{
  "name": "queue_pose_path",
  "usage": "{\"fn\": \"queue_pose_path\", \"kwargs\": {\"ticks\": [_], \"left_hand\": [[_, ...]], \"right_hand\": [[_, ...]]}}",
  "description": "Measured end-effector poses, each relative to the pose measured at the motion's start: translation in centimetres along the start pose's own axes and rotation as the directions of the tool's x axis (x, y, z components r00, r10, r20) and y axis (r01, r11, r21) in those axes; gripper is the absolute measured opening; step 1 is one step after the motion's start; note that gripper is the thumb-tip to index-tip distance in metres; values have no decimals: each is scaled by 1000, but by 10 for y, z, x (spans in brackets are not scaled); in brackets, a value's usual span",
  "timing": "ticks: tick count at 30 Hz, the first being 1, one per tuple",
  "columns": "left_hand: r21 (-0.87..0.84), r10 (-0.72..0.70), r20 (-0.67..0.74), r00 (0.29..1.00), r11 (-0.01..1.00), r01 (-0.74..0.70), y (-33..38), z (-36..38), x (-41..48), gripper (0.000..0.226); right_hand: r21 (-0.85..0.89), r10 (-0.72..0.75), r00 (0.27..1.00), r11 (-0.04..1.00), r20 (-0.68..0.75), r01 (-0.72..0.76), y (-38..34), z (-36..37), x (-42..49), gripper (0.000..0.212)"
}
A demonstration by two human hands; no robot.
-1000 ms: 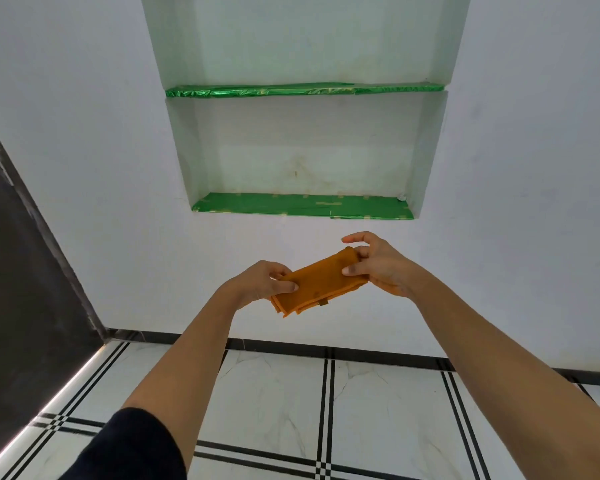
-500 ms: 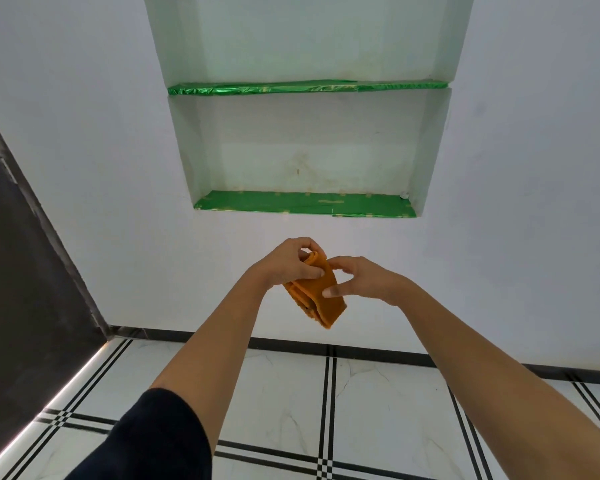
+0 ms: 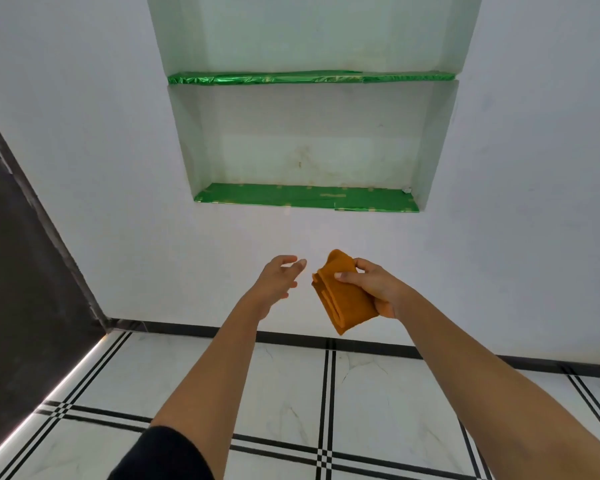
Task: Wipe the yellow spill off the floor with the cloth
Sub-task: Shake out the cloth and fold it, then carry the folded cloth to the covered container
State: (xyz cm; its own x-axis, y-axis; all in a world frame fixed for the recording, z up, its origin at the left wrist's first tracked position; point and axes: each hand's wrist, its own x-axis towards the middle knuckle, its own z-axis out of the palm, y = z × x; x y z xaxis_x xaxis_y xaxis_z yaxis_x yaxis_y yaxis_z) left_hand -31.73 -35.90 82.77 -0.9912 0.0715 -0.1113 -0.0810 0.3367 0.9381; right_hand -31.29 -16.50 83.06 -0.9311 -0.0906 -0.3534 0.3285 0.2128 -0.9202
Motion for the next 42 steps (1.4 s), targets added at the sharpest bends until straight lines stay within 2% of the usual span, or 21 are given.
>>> {"fn": "queue_pose_path", "kwargs": {"ticks": [3, 7, 14, 17, 22, 27, 31, 35, 39, 42], "left_hand": [[-200, -91, 5, 996, 976, 90, -18, 4, -1, 52], [-435, -187, 45, 981, 881, 188, -36, 11, 0, 48], [-525, -298, 191, 935, 774, 354, -61, 62, 3, 47], [-490, -285, 267, 921, 782, 384, -52, 100, -7, 48], [-358, -222, 410, 885, 853, 380, -15, 184, -39, 47], [-250, -140, 573, 808, 908, 335, 25, 292, -99, 42], [-158, -116, 702, 703, 937, 312, 49, 389, -173, 40], [-76, -97, 816, 570, 959, 273, 75, 489, -260, 27], [4, -113, 886, 450, 972, 236, 98, 581, -335, 41], [53, -127, 913, 387, 979, 195, 112, 642, -381, 44]], "right_hand": [[135, 34, 998, 991, -59, -26, 12, 6, 1, 60], [228, 81, 989, 972, -122, -51, 26, 12, -1, 61], [463, 195, 939, 885, -284, -44, 69, -7, -24, 63], [514, 237, 899, 857, -368, -15, 84, -30, -52, 62], [568, 301, 813, 822, -499, 45, 120, -88, -118, 67], [633, 362, 689, 753, -628, 182, 168, -161, -221, 63], [625, 394, 584, 734, -709, 264, 212, -218, -323, 53], [622, 476, 440, 726, -762, 293, 265, -276, -426, 61], [630, 549, 311, 692, -776, 353, 310, -325, -511, 63], [628, 588, 229, 682, -776, 376, 342, -357, -564, 63]]}}
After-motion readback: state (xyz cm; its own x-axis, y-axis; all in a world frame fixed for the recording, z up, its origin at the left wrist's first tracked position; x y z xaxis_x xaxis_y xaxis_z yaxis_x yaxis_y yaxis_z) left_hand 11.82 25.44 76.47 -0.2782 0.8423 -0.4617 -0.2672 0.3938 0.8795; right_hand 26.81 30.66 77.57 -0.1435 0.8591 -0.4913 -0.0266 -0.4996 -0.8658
